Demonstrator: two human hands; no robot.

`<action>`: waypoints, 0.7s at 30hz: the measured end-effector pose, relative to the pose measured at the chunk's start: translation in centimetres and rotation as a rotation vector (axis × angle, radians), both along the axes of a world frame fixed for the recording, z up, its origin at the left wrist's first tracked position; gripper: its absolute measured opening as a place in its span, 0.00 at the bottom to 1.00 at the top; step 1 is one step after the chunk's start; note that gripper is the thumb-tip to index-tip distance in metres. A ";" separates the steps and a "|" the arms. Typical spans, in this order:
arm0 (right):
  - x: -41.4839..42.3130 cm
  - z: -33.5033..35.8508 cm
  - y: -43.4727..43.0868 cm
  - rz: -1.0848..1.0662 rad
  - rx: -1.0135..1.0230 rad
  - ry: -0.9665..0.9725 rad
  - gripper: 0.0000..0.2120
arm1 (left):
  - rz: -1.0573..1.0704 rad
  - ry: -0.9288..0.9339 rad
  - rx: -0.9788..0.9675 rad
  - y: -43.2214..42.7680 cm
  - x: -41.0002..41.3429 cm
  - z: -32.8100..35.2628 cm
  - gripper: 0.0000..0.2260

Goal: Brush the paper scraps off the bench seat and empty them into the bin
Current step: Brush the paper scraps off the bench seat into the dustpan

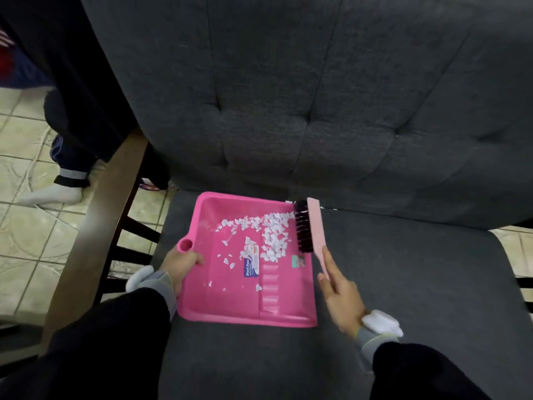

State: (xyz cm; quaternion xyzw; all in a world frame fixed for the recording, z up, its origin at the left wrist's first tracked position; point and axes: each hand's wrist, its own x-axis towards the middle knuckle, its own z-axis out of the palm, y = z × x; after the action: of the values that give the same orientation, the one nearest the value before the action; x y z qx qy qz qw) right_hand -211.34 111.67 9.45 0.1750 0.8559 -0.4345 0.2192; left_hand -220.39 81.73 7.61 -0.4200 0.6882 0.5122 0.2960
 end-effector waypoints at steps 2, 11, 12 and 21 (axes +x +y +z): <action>0.5 1.1 1.5 -0.038 -0.037 0.013 0.27 | -0.019 -0.007 0.047 1.2 1.4 0.8 0.08; 4.2 4.4 4.6 0.020 -0.057 -0.045 0.26 | -0.031 0.086 0.095 6.2 6.1 2.0 0.16; 4.3 4.7 4.7 0.015 -0.069 -0.051 0.26 | -0.031 0.083 0.097 6.6 6.5 2.0 0.15; 5.6 3.9 4.6 -0.088 -0.069 -0.034 0.10 | -0.045 0.038 0.166 9.4 9.3 1.6 0.14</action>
State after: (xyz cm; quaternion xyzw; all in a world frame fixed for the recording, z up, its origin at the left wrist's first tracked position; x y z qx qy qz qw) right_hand -205.74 116.24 13.36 0.2121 0.8280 -0.4698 0.2204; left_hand -211.10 91.09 9.26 -0.3688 0.6580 0.5686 0.3282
